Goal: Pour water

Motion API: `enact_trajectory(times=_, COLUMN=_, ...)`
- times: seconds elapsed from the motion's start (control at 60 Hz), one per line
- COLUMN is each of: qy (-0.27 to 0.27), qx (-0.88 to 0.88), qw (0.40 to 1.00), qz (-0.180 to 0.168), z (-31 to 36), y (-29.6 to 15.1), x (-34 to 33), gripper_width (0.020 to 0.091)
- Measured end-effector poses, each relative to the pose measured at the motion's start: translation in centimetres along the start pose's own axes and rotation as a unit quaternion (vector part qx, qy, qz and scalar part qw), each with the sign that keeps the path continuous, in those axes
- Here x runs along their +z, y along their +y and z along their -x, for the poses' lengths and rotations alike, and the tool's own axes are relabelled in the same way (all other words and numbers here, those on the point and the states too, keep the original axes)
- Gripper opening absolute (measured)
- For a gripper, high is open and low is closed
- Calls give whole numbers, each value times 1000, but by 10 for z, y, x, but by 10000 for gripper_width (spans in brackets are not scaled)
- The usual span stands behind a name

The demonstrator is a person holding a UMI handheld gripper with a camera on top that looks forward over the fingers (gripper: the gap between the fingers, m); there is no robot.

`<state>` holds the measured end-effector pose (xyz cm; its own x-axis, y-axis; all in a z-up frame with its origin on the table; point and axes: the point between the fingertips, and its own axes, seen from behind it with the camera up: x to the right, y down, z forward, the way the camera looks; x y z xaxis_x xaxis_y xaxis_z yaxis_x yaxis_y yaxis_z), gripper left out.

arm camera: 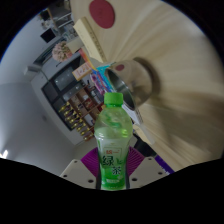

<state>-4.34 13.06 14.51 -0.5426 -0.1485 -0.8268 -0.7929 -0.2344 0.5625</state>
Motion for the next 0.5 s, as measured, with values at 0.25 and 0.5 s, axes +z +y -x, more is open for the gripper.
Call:
enact_trajectory(times=0.25, qy=47, qx=-367, qw=929, qz=-2, z=47, y=0, x=5, gripper_width=322)
enact_trajectory(times=0.5, qy=75, qx=-821, qw=534, qz=-188, z=203, y=-108, x=-48, gripper_width=336)
